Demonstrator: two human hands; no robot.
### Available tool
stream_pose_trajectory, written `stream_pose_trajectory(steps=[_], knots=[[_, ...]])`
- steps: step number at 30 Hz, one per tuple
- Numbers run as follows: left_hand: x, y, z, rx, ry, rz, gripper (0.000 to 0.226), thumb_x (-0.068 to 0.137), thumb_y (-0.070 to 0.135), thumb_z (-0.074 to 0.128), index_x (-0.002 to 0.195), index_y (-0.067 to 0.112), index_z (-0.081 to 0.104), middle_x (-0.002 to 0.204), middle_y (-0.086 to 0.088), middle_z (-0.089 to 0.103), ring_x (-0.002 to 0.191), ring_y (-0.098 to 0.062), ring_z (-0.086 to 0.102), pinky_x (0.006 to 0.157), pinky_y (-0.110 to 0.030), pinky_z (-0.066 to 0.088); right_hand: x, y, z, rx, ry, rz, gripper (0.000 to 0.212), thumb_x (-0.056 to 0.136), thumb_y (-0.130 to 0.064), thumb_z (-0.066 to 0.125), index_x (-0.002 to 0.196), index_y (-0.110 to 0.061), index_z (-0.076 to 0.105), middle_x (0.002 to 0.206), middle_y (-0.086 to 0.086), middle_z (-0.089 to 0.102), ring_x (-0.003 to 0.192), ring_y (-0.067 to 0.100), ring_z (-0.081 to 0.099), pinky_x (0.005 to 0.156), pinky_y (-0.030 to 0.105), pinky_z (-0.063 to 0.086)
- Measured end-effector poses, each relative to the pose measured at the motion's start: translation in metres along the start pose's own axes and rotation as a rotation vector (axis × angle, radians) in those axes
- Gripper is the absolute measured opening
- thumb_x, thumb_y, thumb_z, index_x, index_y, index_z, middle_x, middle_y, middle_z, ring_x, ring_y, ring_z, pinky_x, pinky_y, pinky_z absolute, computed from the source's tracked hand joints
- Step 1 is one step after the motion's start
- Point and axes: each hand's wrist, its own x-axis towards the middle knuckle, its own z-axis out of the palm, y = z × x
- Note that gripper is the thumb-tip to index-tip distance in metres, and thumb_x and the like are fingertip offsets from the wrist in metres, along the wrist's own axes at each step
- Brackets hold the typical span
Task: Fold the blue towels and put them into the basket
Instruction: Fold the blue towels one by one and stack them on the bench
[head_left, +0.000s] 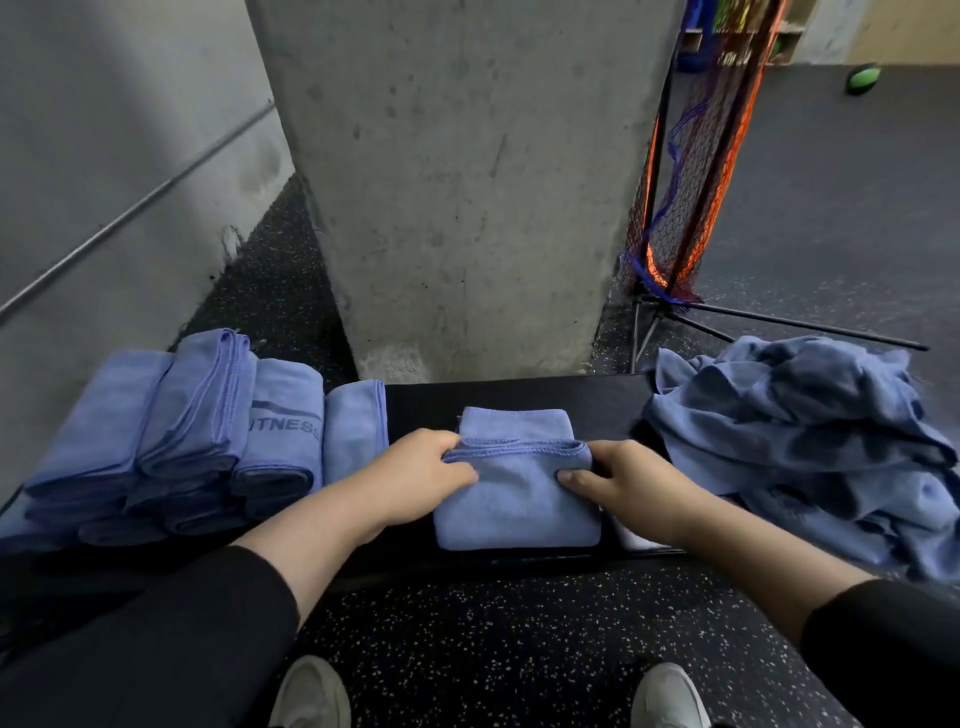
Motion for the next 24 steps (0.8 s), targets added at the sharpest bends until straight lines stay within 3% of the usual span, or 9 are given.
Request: stream_pose_trajectory(steps=[2,4,10,13,16,19,21,24], knots=[[0.01,0.005,0.003,0.022,0.043,-0.041,0.03,0.092,0.021,0.06,0.067,0.016,0.045,0.064,0.007,0.046,0.06,-0.009,0.04,0.056,-0.028,0.03,0.014,0.002,0.001,-0.048,0.07,0.07,0.031,0.09,-0.045,0.058,0.087,-0.017,0.07,0.074,-0.004,0.072,0.081,0.02,0.068,0.076,0.039,0.054],[0.022,0.007,0.005,0.065,0.059,-0.072,0.029,0.094,0.02,0.057,0.067,0.019,0.045,0.067,0.006,0.049,0.061,-0.011,0.044,0.054,-0.027,0.03,0.028,0.003,0.001,-0.083,0.105,0.128,0.03,0.092,-0.04,0.058,0.082,-0.014,0.069,0.069,-0.002,0.07,0.073,0.02,0.067,0.073,0.038,0.056],[0.066,0.0,0.01,0.199,0.124,-0.107,0.026,0.095,0.027,0.057,0.073,0.016,0.047,0.077,0.0,0.055,0.073,-0.022,0.055,0.055,-0.03,0.035,0.063,0.01,0.002,-0.087,0.149,0.216,0.033,0.095,-0.044,0.054,0.087,-0.015,0.067,0.08,0.003,0.071,0.073,0.025,0.069,0.07,0.043,0.059],[0.076,-0.003,0.01,0.371,0.194,-0.051,0.022,0.093,0.032,0.06,0.082,0.015,0.05,0.085,-0.001,0.06,0.086,-0.029,0.062,0.066,-0.034,0.043,0.073,0.014,0.004,-0.209,0.186,0.22,0.035,0.095,-0.048,0.053,0.084,-0.017,0.064,0.083,0.002,0.071,0.084,0.028,0.068,0.073,0.036,0.053],[0.075,0.0,0.011,0.551,0.329,0.027,0.026,0.096,0.038,0.06,0.114,0.021,0.053,0.112,-0.003,0.055,0.101,-0.031,0.059,0.079,-0.043,0.051,0.076,0.02,0.009,-0.372,0.224,0.228,0.038,0.095,-0.055,0.051,0.085,-0.02,0.062,0.093,0.003,0.072,0.094,0.03,0.066,0.069,0.034,0.044],[0.073,0.002,0.015,0.633,0.4,0.281,0.028,0.101,0.036,0.051,0.124,0.022,0.057,0.121,-0.002,0.052,0.11,-0.027,0.054,0.087,-0.043,0.046,0.074,0.022,0.014,-0.453,0.306,0.241,0.038,0.094,-0.059,0.051,0.09,-0.021,0.055,0.099,0.003,0.069,0.097,0.03,0.065,0.068,0.035,0.042],[0.069,-0.002,0.024,0.705,0.266,0.415,0.034,0.101,0.042,0.047,0.127,0.025,0.059,0.131,0.003,0.051,0.121,-0.022,0.048,0.099,-0.039,0.037,0.073,0.02,0.016,-0.491,0.447,0.116,0.036,0.091,-0.056,0.057,0.094,-0.021,0.05,0.099,0.002,0.063,0.096,0.031,0.061,0.068,0.038,0.045],[0.062,-0.013,0.041,0.773,0.043,0.381,0.05,0.103,0.05,0.037,0.147,0.026,0.043,0.162,0.002,0.027,0.15,-0.017,0.02,0.121,-0.039,0.017,0.066,0.012,0.024,-0.509,0.568,-0.262,0.029,0.092,-0.049,0.056,0.104,-0.023,0.059,0.108,-0.002,0.061,0.1,0.026,0.058,0.077,0.041,0.047]])
